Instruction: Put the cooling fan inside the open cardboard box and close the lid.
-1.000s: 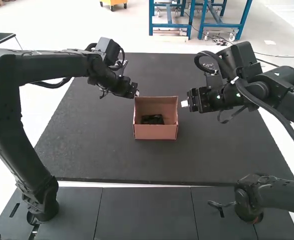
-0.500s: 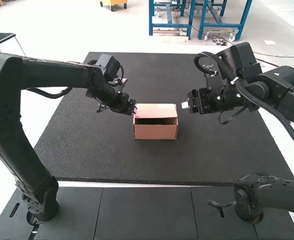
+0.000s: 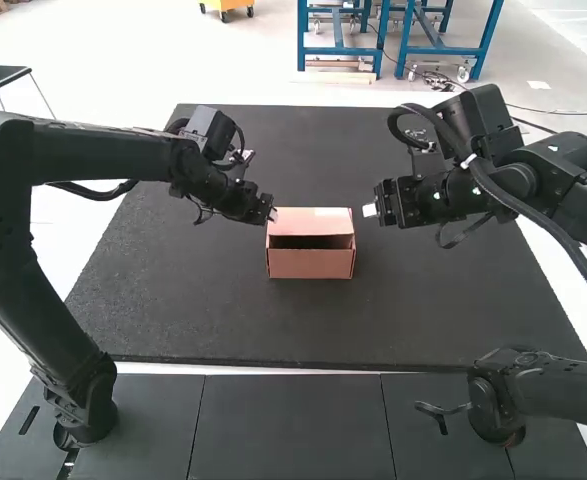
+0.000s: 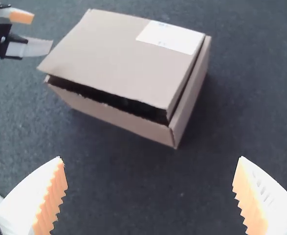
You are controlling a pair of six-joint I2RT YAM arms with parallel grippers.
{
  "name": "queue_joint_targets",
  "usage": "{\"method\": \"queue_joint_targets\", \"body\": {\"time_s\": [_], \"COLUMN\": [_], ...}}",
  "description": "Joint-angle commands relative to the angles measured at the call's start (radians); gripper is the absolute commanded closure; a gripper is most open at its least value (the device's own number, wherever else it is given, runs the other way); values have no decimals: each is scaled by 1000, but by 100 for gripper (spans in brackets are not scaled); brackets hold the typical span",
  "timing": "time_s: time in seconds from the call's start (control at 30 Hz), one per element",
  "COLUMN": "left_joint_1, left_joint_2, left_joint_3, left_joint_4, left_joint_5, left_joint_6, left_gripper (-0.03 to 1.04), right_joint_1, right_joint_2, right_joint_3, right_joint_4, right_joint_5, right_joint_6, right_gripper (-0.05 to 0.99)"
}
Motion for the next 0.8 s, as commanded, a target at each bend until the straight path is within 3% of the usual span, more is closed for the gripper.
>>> {"method": "queue_joint_targets", "body": {"time_s": [0.0, 0.77], "left_joint_1": [-7, -21], "left_joint_2": [-5, 129], "left_joint_3": [-7, -40], "left_joint_4": [12, 38], "left_joint_5": [14, -8], "left_joint_6": [2, 21], "left_gripper": [5, 5], "right_joint_1": [2, 4], "right_joint_2": [1, 26], "right_joint_3": [15, 24], "right_joint_4": [6, 15], "right_joint_5": [-11, -11], "right_joint_6": [-9, -10], "right_gripper": [17, 17]}}
